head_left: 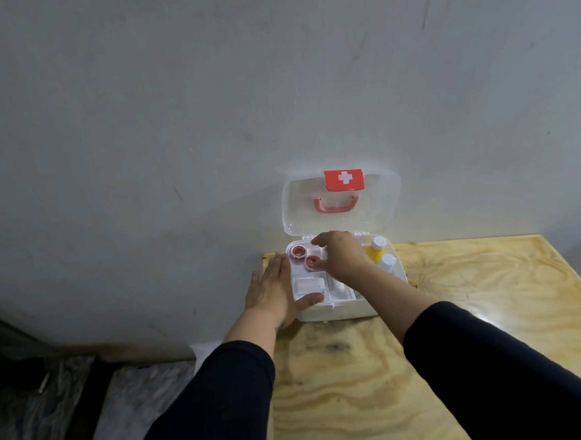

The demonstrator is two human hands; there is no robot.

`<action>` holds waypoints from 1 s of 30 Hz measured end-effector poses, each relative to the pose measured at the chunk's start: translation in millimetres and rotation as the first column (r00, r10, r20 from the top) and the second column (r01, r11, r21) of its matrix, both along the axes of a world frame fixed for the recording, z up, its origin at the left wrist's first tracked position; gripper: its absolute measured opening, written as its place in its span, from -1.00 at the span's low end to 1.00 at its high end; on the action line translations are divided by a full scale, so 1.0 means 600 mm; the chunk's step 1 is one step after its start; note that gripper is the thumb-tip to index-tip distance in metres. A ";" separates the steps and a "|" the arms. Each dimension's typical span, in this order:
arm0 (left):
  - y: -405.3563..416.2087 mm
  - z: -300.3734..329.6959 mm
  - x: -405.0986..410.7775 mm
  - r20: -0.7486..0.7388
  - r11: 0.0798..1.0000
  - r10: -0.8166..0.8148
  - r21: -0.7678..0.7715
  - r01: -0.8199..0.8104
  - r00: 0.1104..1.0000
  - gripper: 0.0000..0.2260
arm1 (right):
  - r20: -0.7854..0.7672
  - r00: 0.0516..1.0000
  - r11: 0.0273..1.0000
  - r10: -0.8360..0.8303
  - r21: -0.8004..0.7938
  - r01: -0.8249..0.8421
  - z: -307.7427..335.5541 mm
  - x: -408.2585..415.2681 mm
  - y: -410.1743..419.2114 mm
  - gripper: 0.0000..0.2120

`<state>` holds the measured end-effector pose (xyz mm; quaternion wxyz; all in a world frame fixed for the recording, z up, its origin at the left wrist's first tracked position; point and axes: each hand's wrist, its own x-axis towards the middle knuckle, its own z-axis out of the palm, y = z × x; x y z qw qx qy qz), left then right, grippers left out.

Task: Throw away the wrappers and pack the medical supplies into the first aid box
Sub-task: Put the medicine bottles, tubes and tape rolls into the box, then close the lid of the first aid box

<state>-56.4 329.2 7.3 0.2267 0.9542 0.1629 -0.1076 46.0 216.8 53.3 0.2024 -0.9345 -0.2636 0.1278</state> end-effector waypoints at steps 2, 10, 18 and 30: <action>0.005 0.007 0.002 0.016 0.998 0.038 -0.041 -0.038 0.999 -0.15 | 0.066 0.995 0.992 -0.077 0.106 0.070 0.009 0.001 -0.025 -0.69; 0.029 0.105 0.051 0.275 0.959 0.276 -0.145 -0.244 0.921 -0.40 | 0.315 0.847 0.900 -0.428 0.231 0.369 0.069 0.040 -0.095 -0.46; 0.011 0.144 0.104 0.384 0.990 0.136 -0.025 -0.137 0.913 -0.46 | 0.417 0.893 0.984 -0.168 0.126 0.126 0.112 0.092 -0.063 -0.43; -0.009 0.149 0.056 0.389 0.984 0.035 0.147 -0.099 0.921 -0.42 | 0.502 0.864 0.999 -0.034 0.048 0.011 0.108 0.028 -0.101 -0.59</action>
